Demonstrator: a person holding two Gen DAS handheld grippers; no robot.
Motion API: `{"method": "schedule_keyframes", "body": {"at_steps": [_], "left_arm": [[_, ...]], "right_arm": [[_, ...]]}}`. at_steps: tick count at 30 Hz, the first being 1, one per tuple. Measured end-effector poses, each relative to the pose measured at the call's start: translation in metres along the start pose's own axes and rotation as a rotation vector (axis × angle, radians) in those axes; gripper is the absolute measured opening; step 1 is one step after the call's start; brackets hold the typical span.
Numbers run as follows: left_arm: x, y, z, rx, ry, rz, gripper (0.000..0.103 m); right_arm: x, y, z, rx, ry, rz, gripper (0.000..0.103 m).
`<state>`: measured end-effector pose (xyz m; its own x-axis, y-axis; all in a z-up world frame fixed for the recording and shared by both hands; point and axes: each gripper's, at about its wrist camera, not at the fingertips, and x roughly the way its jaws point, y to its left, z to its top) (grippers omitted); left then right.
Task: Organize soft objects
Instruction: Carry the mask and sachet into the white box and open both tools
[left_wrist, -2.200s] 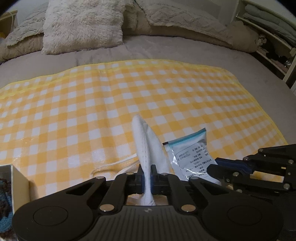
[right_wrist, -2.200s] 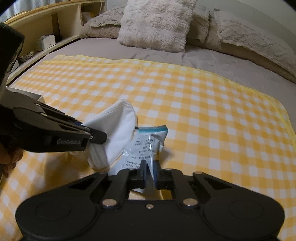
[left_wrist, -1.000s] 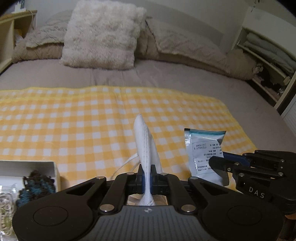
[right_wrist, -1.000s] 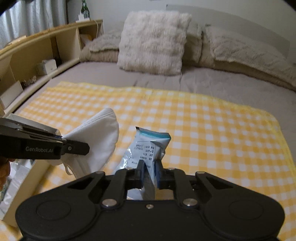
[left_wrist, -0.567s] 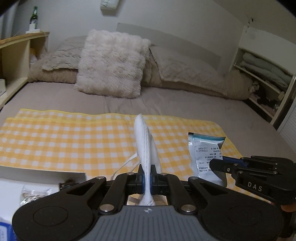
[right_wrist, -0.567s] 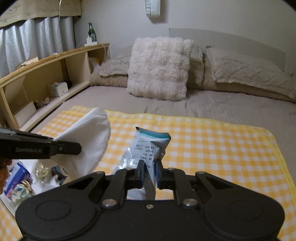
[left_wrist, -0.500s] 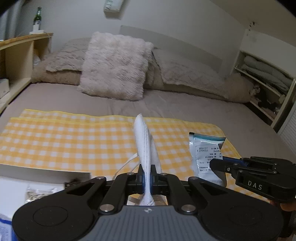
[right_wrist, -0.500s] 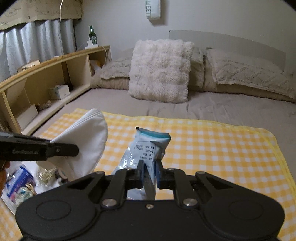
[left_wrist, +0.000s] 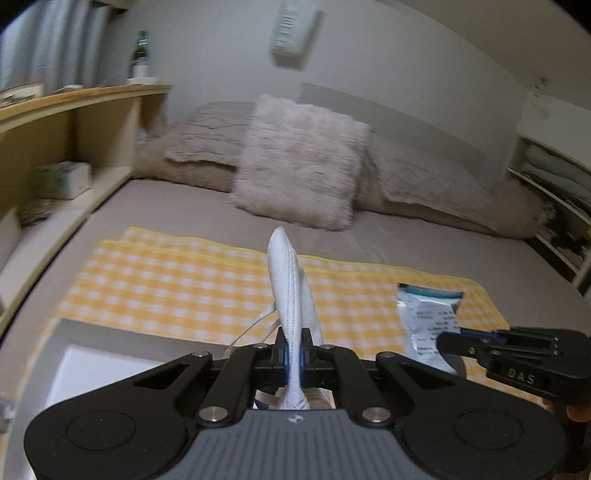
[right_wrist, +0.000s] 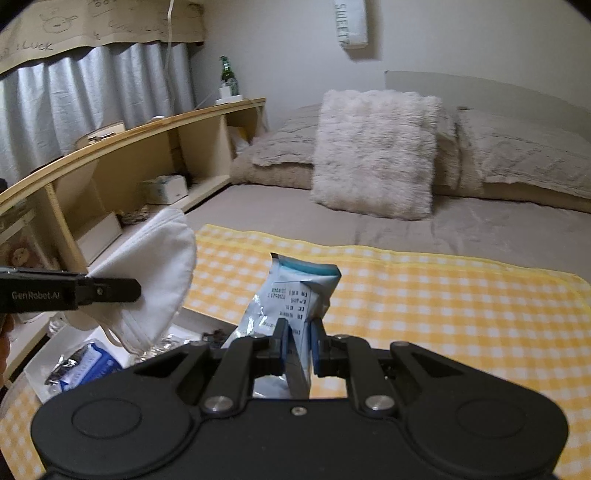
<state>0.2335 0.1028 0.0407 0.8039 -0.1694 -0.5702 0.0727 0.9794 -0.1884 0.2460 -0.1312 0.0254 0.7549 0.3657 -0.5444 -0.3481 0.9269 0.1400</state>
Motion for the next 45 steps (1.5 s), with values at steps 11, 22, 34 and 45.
{"method": "schedule_keyframes", "body": {"at_steps": [11, 22, 34, 45], "left_arm": [[0.009, 0.105, -0.007, -0.262, 0.019, 0.187, 0.005], [0.052, 0.158, -0.016, -0.199, 0.100, 0.293, 0.011], [0.094, 0.184, -0.029, -0.075, 0.228, 0.420, 0.057], [0.064, 0.193, -0.015, -0.177, 0.167, 0.323, 0.018]], "right_arm": [[0.034, 0.050, 0.010, -0.032, 0.027, 0.086, 0.013], [0.070, 0.092, 0.015, -0.061, 0.058, 0.160, 0.013], [0.130, 0.126, 0.013, -0.003, 0.133, 0.243, 0.013], [0.195, 0.184, 0.004, 0.042, 0.214, 0.351, 0.013]]}}
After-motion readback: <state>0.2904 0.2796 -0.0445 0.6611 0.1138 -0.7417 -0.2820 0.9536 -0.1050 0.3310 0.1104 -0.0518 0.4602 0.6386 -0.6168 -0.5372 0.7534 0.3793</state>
